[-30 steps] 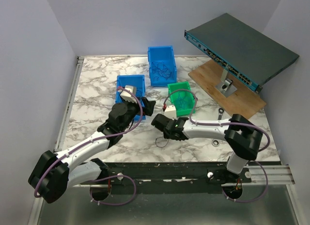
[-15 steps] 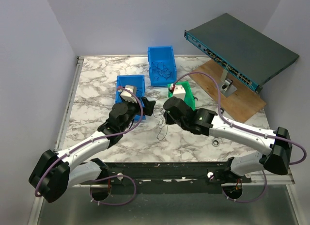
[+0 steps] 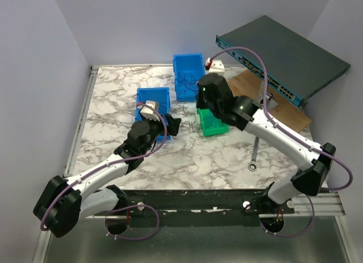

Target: Untangle the cables

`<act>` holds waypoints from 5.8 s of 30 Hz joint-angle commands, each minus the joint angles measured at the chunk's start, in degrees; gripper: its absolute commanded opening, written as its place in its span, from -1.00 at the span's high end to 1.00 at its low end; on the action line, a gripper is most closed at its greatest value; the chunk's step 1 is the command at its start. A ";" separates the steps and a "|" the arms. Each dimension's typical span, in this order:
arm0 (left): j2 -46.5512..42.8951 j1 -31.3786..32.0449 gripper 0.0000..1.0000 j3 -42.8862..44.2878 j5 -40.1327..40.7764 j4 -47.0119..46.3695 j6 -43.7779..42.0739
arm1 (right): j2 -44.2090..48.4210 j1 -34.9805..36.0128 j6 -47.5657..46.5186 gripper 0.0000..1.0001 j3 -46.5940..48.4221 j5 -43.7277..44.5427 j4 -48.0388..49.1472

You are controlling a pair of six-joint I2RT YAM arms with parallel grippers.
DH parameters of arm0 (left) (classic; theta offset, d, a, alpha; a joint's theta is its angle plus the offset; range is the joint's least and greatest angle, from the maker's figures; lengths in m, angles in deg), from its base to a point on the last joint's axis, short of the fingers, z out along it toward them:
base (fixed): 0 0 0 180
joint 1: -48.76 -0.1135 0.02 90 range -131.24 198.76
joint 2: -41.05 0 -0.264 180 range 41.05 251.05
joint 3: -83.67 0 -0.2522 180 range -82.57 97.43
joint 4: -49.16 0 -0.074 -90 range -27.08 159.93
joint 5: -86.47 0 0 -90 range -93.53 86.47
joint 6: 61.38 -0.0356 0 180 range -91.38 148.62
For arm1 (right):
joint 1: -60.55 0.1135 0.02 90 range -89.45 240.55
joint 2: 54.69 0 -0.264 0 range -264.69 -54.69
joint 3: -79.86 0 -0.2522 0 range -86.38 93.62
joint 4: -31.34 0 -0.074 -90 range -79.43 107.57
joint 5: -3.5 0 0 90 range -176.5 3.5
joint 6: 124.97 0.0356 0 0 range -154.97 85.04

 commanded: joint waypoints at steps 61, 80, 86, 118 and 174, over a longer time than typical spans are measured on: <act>-2.58 0.11 -0.79 -2.32 6.28 -1.06 0.75 | -60.54 -20.70 -8.66 0.36 41.58 -10.25 21.13; -3.35 0.11 -0.78 -2.37 5.99 -0.71 0.32 | -40.36 -20.61 -17.57 -0.54 30.40 -26.13 4.65; -3.16 0.12 -0.78 -2.23 5.80 -0.73 0.32 | -38.28 -18.36 -30.47 -0.39 26.18 -27.28 1.20; -2.17 0.08 -0.79 -1.74 5.97 -0.45 -0.30 | -42.33 -18.22 -30.31 0.99 27.52 -21.92 10.59; -4.37 0.17 -0.86 -3.27 1.83 -2.51 -4.16 | 25.48 -25.07 -13.83 -0.88 -52.57 -32.97 50.65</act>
